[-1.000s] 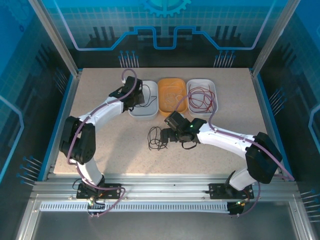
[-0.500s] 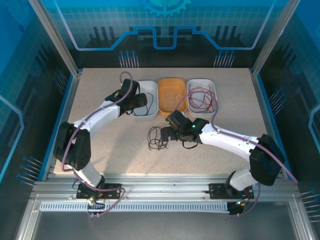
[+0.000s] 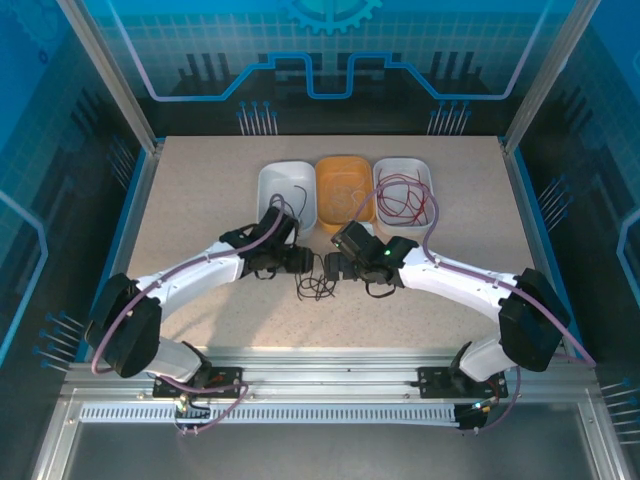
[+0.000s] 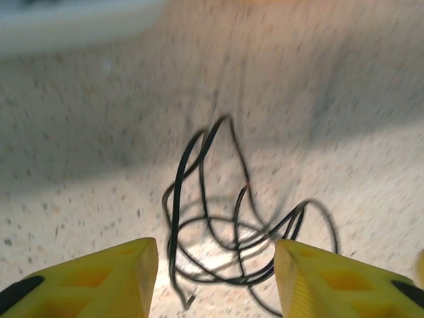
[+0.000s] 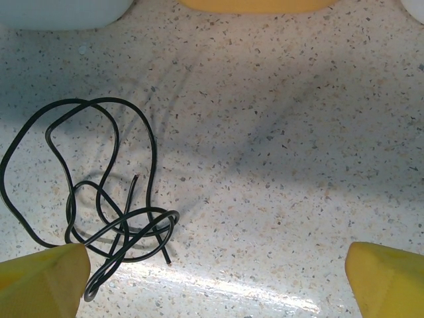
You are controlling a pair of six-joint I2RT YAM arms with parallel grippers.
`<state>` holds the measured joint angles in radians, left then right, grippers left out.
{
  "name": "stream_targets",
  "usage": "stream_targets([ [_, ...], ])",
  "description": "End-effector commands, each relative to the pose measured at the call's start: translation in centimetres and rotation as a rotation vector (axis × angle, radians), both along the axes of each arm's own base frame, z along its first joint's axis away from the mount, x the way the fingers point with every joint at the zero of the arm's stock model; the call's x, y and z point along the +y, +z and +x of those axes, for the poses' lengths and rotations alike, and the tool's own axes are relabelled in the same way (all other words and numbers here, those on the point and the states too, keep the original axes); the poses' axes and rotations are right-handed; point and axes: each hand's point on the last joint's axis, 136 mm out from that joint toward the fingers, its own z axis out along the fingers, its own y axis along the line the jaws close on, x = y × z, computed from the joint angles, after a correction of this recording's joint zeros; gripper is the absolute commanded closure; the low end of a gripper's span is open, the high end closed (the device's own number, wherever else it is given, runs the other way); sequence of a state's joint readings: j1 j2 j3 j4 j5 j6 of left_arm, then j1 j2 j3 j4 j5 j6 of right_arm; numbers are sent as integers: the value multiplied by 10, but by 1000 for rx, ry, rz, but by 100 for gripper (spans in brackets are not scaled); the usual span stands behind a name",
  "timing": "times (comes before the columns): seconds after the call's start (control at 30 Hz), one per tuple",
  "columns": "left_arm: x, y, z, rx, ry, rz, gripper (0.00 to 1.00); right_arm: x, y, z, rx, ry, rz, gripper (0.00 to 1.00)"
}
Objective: Untangle the cables
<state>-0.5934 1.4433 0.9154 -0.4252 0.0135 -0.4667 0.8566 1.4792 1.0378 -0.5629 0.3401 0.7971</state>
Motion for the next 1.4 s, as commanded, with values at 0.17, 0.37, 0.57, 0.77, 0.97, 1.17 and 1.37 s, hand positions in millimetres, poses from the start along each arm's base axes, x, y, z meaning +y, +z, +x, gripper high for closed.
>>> stream_targets([
  [0.17, 5, -17, -3, 36, 76, 7, 67, -2, -7, 1, 6, -25, -4, 0],
  [0.37, 8, -38, -2, 82, 88, 51, 82, 6, -16, 2, 34, -39, 11, 0],
  [0.57, 12, -33, 2, 52, 115, 59, 97, 12, -27, 4, 79, -39, -15, 2],
  [0.77, 19, -19, 2, -1, 138, 50, 100, 36, -31, 2, 96, 29, 44, 11],
  [0.97, 25, 2, 2, -67, 156, 32, 100, 48, -36, -3, 120, 71, 54, 19],
  [1.17, 31, 40, 0, -153, 145, 7, 100, 38, -32, -4, 99, 60, 12, 18],
  [1.37, 22, 114, -9, -309, 36, -111, 100, 34, -7, 3, -6, 89, 39, 14],
])
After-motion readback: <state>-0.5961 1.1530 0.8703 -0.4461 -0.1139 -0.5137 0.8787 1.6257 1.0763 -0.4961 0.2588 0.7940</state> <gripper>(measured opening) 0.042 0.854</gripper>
